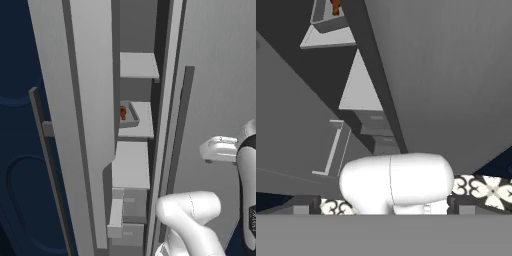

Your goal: Take the meat container that has the chicken drumstick and place it on the second highest rack of the freezer. Then take the vegetable container that has the bell pepper and avocado and place it on the highest rack of the freezer.

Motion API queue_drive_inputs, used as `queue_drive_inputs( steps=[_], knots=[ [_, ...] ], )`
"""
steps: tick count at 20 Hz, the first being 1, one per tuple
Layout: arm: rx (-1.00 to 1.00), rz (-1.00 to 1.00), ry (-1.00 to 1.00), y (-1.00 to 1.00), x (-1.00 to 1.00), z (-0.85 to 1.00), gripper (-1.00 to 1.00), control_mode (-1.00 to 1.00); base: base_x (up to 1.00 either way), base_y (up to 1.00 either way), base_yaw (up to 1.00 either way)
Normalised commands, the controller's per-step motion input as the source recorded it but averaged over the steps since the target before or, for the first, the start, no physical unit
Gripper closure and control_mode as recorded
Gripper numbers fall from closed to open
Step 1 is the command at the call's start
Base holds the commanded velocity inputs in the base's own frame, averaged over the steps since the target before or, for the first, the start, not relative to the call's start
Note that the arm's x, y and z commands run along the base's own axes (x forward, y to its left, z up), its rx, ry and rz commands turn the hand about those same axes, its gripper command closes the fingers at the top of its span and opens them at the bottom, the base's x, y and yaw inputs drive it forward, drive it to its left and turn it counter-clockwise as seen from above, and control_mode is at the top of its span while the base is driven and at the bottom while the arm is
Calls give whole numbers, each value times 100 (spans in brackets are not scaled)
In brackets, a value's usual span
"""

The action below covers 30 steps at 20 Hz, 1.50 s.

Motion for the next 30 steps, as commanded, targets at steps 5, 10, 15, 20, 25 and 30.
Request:
queue_drive_inputs(
  steps=[5,10,15,20,25,30],
  knots=[
    [0,0,0,0,0,0,-100,-100,0,0,0],
    [0,0,0,0,0,0,-100,100,-15,1,0],
    [0,0,0,0,0,0,-100,100,-94,24,0],
    [0,0,0,0,0,0,-100,100,-86,55,3],
    [0,0,0,0,0,0,-100,100,-14,93,35],
    [0,0,0,0,0,0,-100,100,0,85,57]
  ],
)
